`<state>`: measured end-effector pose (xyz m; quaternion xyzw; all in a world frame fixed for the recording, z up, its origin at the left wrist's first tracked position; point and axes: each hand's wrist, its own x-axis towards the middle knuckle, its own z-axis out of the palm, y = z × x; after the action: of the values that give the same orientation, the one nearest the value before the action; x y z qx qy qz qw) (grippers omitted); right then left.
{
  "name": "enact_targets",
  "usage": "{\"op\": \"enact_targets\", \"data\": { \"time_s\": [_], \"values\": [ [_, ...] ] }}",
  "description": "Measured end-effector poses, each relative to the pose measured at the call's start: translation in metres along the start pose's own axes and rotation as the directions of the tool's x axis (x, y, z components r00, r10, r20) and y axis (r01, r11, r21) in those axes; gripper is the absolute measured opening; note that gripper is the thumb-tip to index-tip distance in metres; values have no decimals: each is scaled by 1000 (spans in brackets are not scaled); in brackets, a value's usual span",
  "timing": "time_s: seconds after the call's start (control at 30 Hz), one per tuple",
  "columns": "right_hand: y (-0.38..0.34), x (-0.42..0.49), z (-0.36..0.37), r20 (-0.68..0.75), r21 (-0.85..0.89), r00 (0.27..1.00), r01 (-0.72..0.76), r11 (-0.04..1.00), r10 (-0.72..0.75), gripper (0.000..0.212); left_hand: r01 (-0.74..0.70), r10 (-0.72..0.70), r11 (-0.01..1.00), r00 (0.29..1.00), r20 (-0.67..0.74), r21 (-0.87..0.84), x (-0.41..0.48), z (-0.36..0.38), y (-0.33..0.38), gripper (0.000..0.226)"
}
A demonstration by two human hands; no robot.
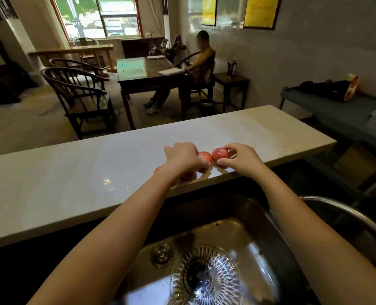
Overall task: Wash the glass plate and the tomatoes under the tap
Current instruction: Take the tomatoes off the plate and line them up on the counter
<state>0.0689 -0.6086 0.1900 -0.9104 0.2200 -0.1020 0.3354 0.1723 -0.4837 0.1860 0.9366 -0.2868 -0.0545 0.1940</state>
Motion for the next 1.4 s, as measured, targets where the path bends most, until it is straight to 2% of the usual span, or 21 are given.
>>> {"op": "enact_targets", "data": {
  "time_s": [0.3,0.53,0.77,0.87,1.03,1.2,1.4],
  "values": [
    [5,8,1,40,-24,999,16,1000,-15,48,3,-2,998,1000,-9,58,-5,4,2,41],
    [7,12,-2,118,-5,993,-2,1000,2,50,-3,0,997,999,50,74,-8,-2,3,48],
    [1,10,-16,223,-10,972,-70,998,70,63,-62,53,988,996,67,140,-14,-26,6,63],
    [-2,4,-24,214,-29,974,-71,997,76,65,-112,108,991,992,59,67,-24,-39,10,62],
    [-5,-11,-38,209,-99,973,-74,992,93,62,-222,223,975,962,157,-23,-51,-51,16,46],
    [-3,-34,-45,271,-169,953,-89,982,133,49,-280,301,953,917,260,-115,-75,-49,17,42],
    [11,-67,-17,425,-302,889,-39,952,171,55,-261,254,964,846,469,-52,-97,-15,-3,48]
  ]
}}
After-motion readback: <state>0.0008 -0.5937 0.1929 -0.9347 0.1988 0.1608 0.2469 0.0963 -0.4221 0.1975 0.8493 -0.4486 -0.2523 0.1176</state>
